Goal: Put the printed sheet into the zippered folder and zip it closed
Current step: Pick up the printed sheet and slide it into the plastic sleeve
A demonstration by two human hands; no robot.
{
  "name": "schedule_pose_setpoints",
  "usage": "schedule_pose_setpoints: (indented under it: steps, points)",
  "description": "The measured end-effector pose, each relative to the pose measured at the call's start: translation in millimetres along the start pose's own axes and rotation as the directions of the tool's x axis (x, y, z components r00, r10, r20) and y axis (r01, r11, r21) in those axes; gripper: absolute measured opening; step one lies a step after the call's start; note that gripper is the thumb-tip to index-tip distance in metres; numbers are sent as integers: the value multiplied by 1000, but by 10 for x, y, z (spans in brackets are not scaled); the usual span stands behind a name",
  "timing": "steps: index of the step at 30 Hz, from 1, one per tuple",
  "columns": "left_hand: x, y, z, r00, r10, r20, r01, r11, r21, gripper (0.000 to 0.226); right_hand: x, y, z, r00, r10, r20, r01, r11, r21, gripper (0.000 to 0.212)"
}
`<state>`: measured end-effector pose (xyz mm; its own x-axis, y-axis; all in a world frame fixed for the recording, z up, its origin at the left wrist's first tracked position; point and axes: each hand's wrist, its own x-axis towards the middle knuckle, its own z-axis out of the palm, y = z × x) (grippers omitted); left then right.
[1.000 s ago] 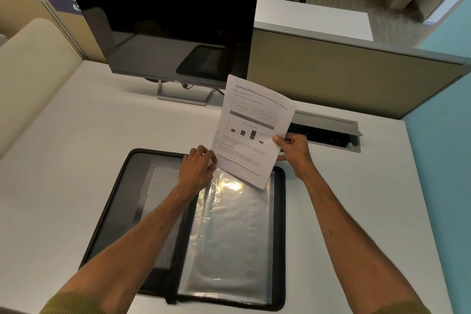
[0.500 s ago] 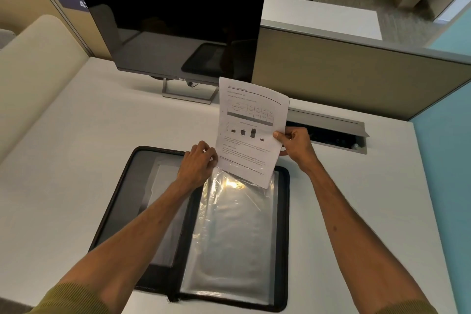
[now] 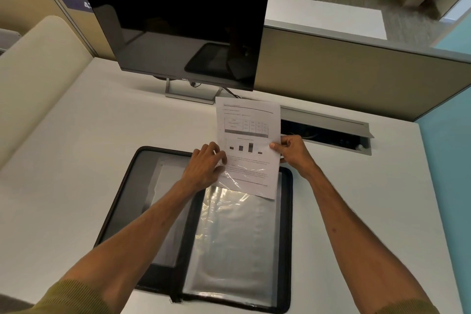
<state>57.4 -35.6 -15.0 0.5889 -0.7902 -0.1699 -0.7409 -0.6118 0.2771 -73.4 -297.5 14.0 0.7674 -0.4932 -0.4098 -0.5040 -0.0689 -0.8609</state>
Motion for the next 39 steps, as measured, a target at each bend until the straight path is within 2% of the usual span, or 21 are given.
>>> schedule_pose_setpoints:
  steps: [7,13,17,20,22,25,30,34,39]
  points:
    - [46,181,75,999,18,-28,-17,999,39,26,-36,92,38,996,68,58,-67,998,-14,35]
    - [47,184,111,999,-34,-32,33,999,-19,27,-83,202,93,992,68,107,-47,981,-188,36]
    - [77,185,128,994,-102,46,107,988,-112,46,-116,244,135,993,70,99,-38,956,-292,38]
    - [108,214,95,977,-167,134,189,966,-177,36,-129,250,153,994,73,79,-45,949,-313,38]
    - [124,212,83,973,-184,139,208,961,-183,26,-125,227,160,995,72,68,-49,954,-294,38]
    - [123,211,80,972,-204,121,226,950,-215,24,-115,172,181,999,37,22,-32,978,-208,42]
    - [115,204,91,969,-215,122,237,948,-213,24,-28,44,265,978,122,-169,-110,991,78,32]
    - [120,180,79,971,-222,91,237,946,-220,23,12,-12,313,966,138,-218,-135,990,26,29]
    - [106,165,94,978,-193,77,205,959,-198,24,-7,73,246,979,131,-159,-141,989,-49,31]
